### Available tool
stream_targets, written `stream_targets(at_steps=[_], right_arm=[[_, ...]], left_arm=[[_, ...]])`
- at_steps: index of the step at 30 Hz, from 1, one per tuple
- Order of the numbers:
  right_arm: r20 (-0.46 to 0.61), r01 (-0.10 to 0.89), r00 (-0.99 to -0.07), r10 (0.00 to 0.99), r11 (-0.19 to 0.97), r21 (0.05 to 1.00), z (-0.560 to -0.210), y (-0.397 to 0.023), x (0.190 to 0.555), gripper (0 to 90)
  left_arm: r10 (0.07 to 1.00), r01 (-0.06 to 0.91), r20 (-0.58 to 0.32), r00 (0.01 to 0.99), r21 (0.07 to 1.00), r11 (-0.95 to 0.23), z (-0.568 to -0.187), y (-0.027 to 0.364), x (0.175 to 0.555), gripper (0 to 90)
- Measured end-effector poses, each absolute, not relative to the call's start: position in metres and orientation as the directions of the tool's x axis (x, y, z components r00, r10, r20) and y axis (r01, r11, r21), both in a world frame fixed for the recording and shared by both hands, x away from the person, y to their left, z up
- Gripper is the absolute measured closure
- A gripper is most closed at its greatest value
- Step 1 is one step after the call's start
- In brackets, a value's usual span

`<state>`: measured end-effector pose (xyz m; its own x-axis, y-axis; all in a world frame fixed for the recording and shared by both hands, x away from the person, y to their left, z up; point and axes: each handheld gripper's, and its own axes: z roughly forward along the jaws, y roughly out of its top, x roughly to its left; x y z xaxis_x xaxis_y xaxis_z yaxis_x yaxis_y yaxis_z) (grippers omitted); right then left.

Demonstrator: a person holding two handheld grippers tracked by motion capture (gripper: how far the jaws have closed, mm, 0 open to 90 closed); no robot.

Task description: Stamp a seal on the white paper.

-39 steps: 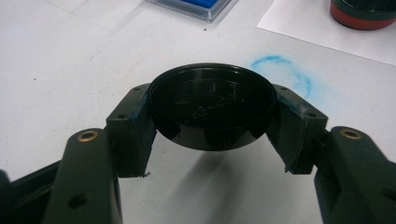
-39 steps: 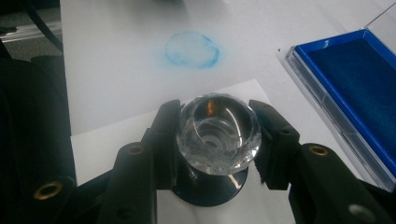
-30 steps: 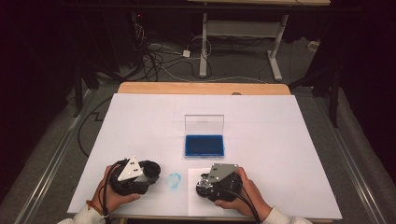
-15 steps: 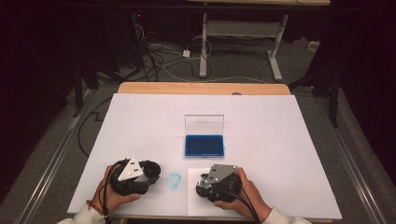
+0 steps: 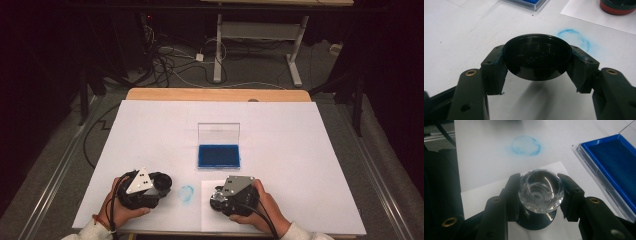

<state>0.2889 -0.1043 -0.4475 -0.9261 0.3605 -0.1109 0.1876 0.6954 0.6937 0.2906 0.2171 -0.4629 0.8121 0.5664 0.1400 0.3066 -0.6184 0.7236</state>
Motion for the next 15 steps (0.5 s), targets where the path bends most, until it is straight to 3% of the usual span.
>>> stream_targets(at_steps=[15], right_arm=[[-0.099,0.188,-0.932,0.348,0.699,0.69,-0.4387,-0.1043,0.2908,57.1]], left_arm=[[0.572,0.306,0.142,0.808,0.728,-0.613,-0.4619,0.2189,0.2915,36.8]])
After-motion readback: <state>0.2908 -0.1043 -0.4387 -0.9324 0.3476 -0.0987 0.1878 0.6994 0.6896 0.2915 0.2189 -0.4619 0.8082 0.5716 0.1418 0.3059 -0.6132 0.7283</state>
